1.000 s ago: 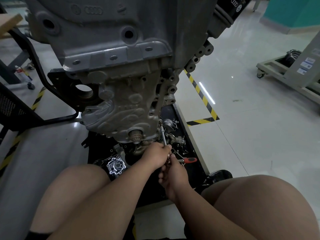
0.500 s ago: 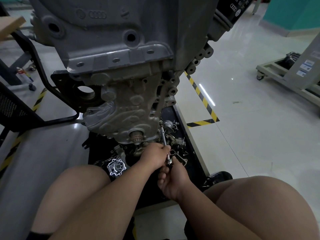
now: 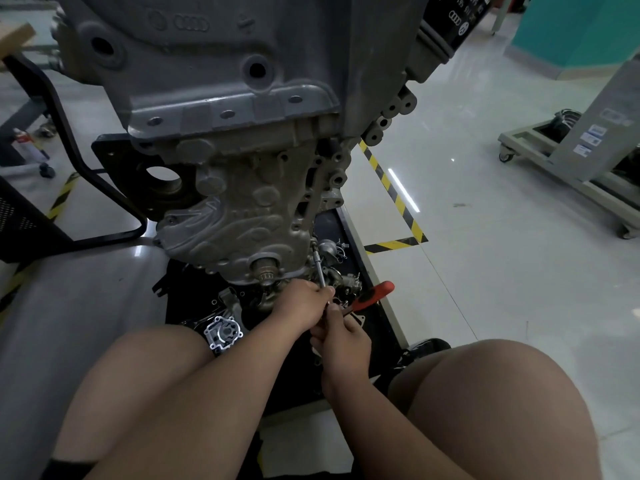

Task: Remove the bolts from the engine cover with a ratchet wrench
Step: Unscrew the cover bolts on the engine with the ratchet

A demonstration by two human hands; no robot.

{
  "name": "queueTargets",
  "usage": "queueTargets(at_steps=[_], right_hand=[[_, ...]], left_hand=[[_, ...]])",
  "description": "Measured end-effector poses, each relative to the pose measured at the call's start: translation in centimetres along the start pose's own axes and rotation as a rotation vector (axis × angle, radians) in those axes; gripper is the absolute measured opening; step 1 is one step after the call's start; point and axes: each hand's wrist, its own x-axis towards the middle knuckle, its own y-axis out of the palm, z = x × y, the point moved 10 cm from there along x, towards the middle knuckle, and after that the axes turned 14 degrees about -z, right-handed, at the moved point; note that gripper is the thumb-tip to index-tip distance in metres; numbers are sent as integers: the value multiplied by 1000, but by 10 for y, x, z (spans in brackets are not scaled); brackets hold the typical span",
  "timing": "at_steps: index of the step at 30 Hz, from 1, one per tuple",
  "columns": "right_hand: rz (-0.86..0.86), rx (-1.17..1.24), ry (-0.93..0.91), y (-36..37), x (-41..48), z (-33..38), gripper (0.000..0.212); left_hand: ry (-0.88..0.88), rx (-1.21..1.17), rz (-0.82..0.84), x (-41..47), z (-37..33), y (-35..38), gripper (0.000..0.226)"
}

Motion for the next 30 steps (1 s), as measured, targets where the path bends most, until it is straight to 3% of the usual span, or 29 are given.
queueTargets(at_steps=[3,10,17,24,27,30], right_hand=[[-26,-43,10,-2,-1,-2,35],[-61,-32,29,-7,5,-1,39],[72,95,436,10,0,-27,44],[107,135,579,17,2,-34,48],[82,124,522,14,7,-33,45],[31,0,275,3,15,-21,46]], left_hand=[[12,8,-12,0,-1,0,33],[8,-7,-11,2,-3,2,35],[-6,-26,-26,3,4,-4,35],[-20,-45,17,-2,4,3,38],[-7,-49,-7,-2,2,0,38],[-1,-53,-23,-3,1,-2,37]])
